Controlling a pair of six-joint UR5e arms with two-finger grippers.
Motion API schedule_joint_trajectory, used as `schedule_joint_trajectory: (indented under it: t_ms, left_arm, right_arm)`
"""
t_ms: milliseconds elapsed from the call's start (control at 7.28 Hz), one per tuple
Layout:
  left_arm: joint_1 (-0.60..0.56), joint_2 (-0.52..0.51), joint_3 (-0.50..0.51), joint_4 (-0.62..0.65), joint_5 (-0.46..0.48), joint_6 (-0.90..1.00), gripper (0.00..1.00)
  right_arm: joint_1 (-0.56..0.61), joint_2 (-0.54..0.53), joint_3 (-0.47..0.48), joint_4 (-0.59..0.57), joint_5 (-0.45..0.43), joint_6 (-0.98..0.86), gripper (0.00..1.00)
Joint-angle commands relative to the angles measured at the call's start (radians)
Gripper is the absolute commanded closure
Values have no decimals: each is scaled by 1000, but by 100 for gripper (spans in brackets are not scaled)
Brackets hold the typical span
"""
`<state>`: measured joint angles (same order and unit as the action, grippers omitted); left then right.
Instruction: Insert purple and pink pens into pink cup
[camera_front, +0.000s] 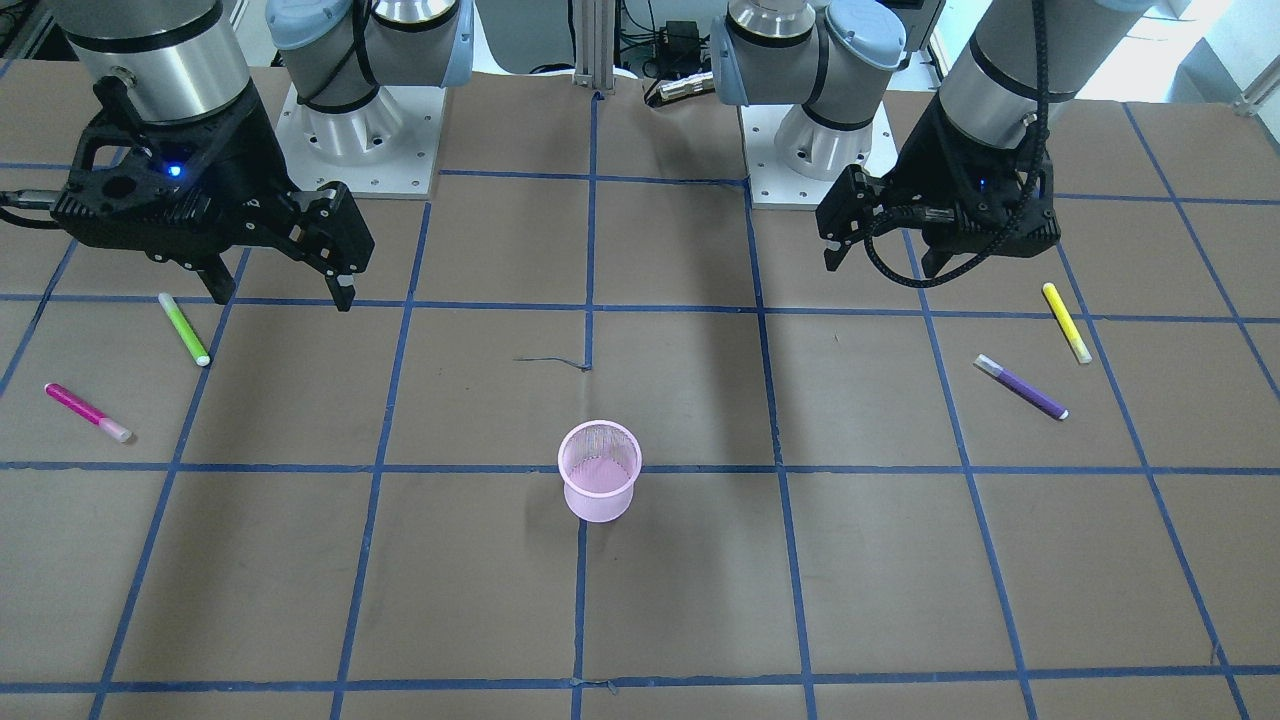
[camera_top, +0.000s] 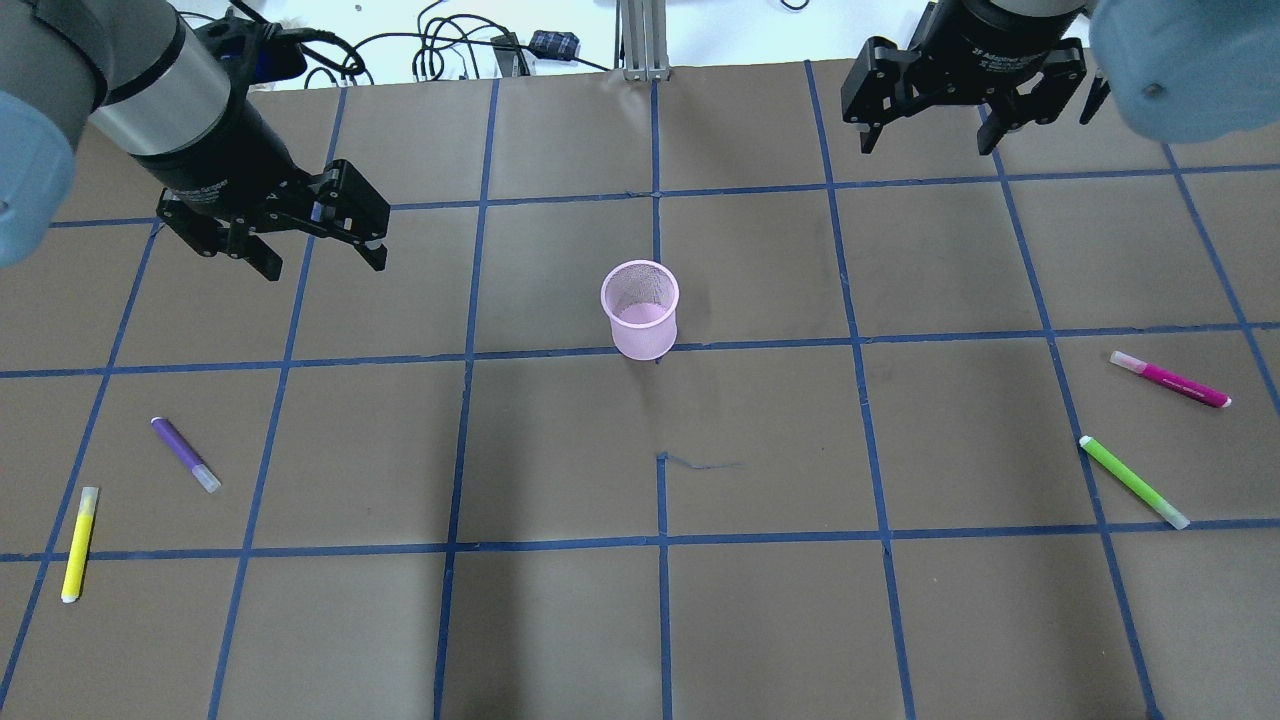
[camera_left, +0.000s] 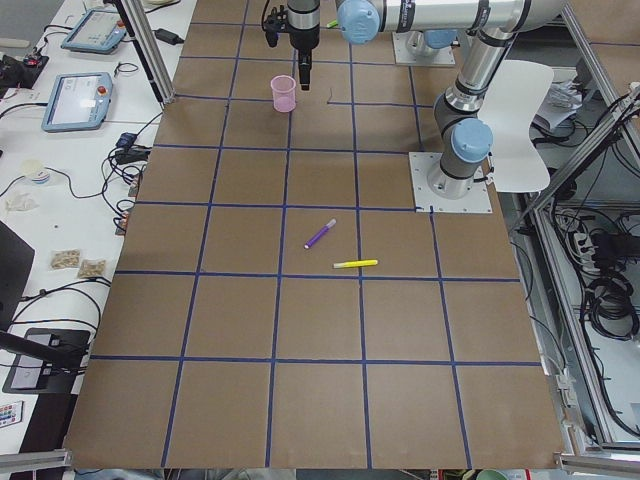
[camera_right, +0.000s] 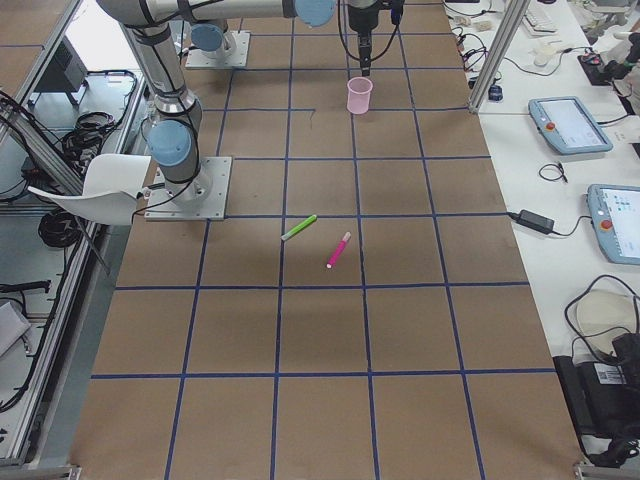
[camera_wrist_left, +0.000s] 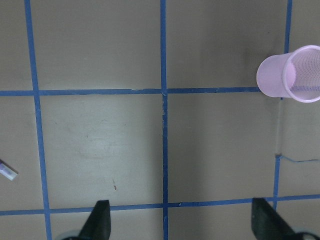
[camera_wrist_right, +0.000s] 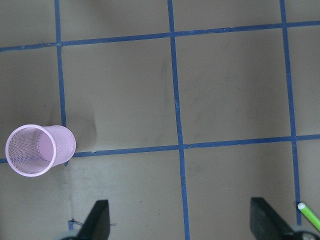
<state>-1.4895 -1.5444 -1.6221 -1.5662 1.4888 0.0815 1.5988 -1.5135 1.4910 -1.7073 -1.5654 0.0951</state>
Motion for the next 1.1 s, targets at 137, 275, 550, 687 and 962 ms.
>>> schedule_joint_trajectory:
  t_ms: [137,275,550,687,962]
  left_arm:
    - [0,-2,1,2,2,1,0]
    - [0,-2,1,2,2,1,0]
    - [0,0,2,2,7,1,0]
    - [0,9,2,0,8,1,0]
    - [-2,32,-1,-6,11,4,0]
  right_arm:
    - [1,-1,0,2,-1,3,0]
    - [1,-1,0,0,-1,2,0]
    - [3,3,0,-2,-14,-3,0]
    - [-2,4,0,-2,-15,-43,0]
    - [-60,6,0,3,-5,-351,0]
